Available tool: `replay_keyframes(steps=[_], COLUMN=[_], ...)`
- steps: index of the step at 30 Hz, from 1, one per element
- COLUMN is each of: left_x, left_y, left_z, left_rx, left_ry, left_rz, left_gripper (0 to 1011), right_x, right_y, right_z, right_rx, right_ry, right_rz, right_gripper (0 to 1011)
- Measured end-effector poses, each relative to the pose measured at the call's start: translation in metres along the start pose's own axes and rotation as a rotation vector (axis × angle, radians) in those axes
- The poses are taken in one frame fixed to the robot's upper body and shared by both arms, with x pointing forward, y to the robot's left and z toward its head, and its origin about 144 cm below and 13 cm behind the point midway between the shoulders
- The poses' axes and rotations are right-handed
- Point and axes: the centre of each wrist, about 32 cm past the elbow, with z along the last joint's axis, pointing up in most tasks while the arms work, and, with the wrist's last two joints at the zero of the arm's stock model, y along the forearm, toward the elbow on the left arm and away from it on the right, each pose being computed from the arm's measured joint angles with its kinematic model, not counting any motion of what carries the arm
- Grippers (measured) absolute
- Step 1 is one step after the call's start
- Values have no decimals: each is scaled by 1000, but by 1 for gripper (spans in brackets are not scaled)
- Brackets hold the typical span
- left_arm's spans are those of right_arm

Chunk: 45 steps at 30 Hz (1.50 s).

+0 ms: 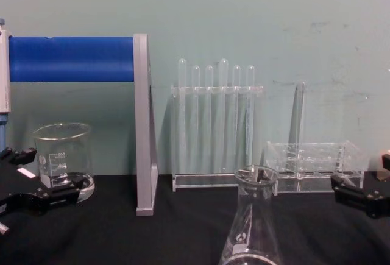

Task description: Grasp the erlenmeyer flask with one hand, shake it three times, then place it back.

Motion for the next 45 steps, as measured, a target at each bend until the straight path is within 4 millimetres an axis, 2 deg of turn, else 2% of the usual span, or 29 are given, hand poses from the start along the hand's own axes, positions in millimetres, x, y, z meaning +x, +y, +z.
replay_keyframes(steps=[45], left_x=[0], left_y=[0], left_z=[0], left_rx=[0], left_ry=[0], left_rz=[0], left_gripper=[1001], right_x=[2], right_y=[-2], right_z=[1], right_rx=[-5], right_ry=[11], right_rz=[7], right_gripper=[1000])
